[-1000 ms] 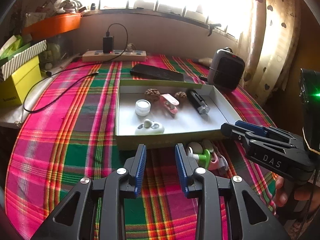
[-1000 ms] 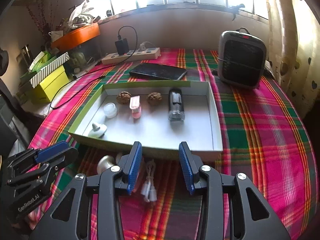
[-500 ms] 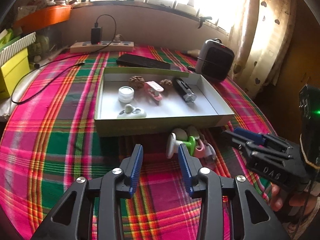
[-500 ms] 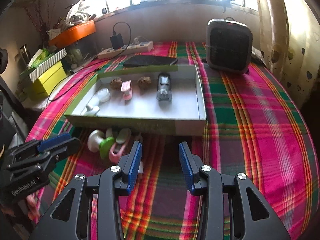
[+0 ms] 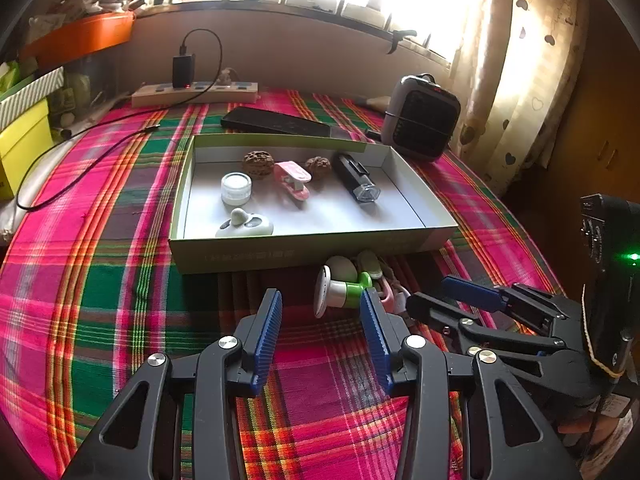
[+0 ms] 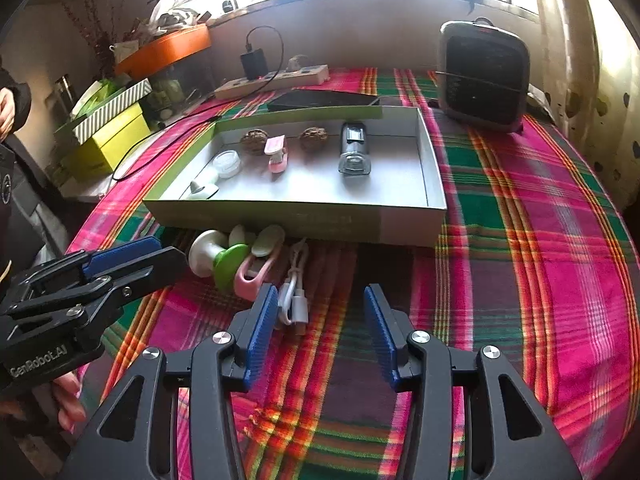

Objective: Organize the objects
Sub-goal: 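Close the left gripper on the green-white spool while the right grasps the white cable, then lift the spool and cable and carry them toward the tray, then lower the spool and cable into the tray with both grippers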

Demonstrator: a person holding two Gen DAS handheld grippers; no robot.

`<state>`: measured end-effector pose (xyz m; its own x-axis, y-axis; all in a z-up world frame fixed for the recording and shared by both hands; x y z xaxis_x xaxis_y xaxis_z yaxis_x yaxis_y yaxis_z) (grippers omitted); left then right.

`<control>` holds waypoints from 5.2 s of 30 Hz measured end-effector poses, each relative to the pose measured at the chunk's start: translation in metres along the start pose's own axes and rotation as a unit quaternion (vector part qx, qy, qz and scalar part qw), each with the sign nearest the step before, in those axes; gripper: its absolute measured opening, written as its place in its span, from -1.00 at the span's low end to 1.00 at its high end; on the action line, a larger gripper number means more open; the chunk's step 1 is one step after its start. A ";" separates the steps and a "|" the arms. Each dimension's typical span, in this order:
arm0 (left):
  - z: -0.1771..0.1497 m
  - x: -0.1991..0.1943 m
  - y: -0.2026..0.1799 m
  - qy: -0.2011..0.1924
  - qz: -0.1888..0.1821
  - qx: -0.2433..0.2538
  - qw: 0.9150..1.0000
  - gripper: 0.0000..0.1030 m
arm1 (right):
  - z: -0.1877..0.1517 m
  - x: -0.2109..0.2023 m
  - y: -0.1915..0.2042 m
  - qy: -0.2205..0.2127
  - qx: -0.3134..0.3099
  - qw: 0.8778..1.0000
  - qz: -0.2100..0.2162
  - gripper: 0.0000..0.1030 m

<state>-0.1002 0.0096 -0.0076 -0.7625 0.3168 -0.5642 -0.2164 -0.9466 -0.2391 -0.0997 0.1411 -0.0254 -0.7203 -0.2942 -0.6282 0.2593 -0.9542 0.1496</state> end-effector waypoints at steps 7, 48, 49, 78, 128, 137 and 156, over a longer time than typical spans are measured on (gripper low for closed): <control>0.000 0.002 -0.004 0.004 -0.001 0.004 1.000 -0.23 | 0.001 0.007 0.004 0.007 -0.022 1.000 -0.011 -0.10; -0.002 0.031 -0.016 0.036 0.020 0.037 0.998 -0.22 | -0.001 0.005 -0.023 0.010 -0.052 0.997 -0.048 -0.60; -0.002 0.031 -0.016 0.035 0.020 0.036 0.999 -0.22 | -0.001 0.004 -0.023 0.010 -0.051 0.997 -0.049 -0.60; 0.001 0.027 -0.015 0.020 0.016 0.030 0.999 -0.40 | -0.003 0.005 -0.025 0.010 -0.048 0.998 -0.044 -0.60; 0.028 0.009 -0.018 -0.025 0.011 0.039 0.999 -0.40 | 0.025 -0.024 -0.033 -0.047 -0.018 0.998 -0.031 -0.63; 0.038 0.021 -0.014 -0.025 0.012 0.039 0.999 -0.40 | 0.044 -0.015 -0.035 -0.056 -0.027 0.997 -0.037 -0.63; 0.056 0.059 0.011 -0.014 0.033 0.023 0.999 -0.40 | 0.080 0.033 -0.048 -0.045 -0.040 0.997 -0.040 -0.63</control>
<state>-0.1821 0.0146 0.0005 -0.7928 0.2518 -0.5550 -0.1915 -0.9675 -0.1653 -0.1875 0.1724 0.0075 -0.7946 -0.2240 -0.5643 0.2466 -0.9684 0.0370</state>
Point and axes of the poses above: each gripper's, at about its wrist camera, not at the fingertips, and x roughly the way its jaws point, y to its left, z to its top, the point moved 5 cm from there along x, roughly the way its jaws point, and after that the axes turned 10 degrees about -y, right-handed, at the moved point
